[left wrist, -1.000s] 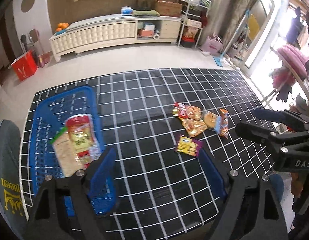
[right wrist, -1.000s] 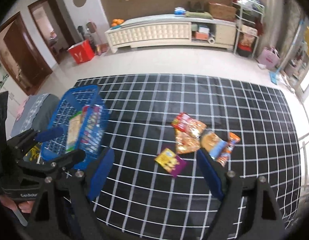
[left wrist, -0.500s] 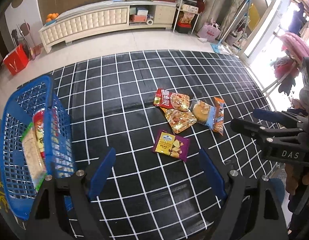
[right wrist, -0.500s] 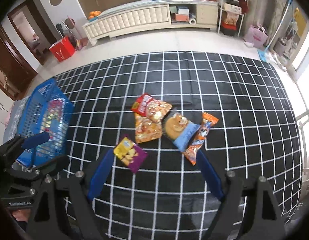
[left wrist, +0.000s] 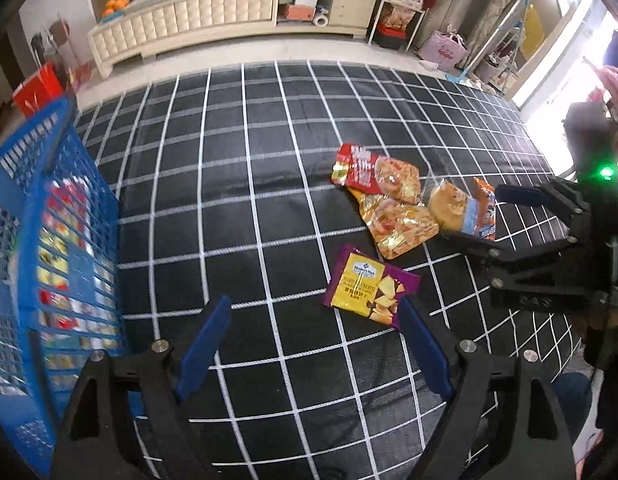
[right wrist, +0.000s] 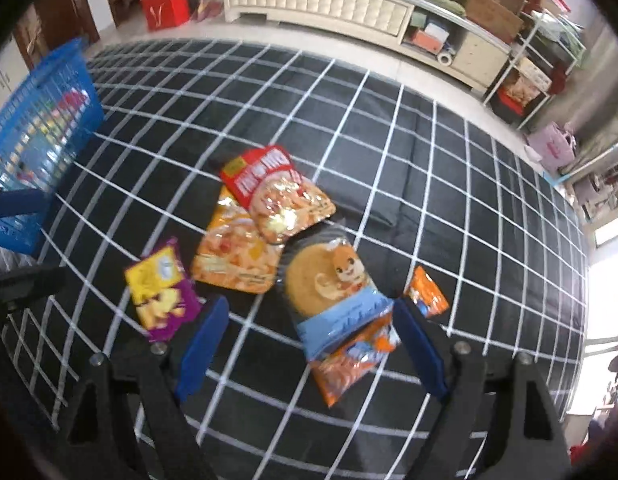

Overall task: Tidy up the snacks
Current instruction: 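Grasp the round cake packet with the right tool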

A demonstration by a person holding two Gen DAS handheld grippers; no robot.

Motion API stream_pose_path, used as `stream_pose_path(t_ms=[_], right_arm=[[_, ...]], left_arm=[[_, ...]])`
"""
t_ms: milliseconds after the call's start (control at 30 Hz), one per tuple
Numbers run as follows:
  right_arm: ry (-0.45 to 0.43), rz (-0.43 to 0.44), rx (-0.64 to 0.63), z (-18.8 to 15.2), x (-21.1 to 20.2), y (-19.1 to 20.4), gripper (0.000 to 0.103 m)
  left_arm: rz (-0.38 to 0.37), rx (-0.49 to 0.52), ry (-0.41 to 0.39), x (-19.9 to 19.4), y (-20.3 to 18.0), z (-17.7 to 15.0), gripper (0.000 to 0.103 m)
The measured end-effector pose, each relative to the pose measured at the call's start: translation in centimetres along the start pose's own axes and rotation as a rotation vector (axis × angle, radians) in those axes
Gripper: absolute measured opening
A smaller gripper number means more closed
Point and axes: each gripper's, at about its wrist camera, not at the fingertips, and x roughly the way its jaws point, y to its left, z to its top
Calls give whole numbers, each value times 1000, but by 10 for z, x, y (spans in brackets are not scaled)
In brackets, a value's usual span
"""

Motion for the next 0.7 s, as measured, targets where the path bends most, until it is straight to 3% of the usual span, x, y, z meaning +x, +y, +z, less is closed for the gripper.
stream_pose_path(t_ms=[133, 333, 433, 500, 700], right_arm=[[3, -6, -37, 3, 16, -6, 87], [8, 57, -105, 4, 29, -6, 85], [12, 92, -136, 1, 32, -5, 76], [0, 127, -135, -2, 28, -4, 58], [-10, 111, -128, -18, 9, 11, 57]], left_arm=[[4, -6, 30, 17, 1, -1, 83], [-3, 5, 54, 36, -6, -1, 83], [20, 32, 52, 45, -11, -1, 83], [9, 50, 56, 48, -13, -3, 83], [-9, 156, 49, 51, -22, -11, 83]])
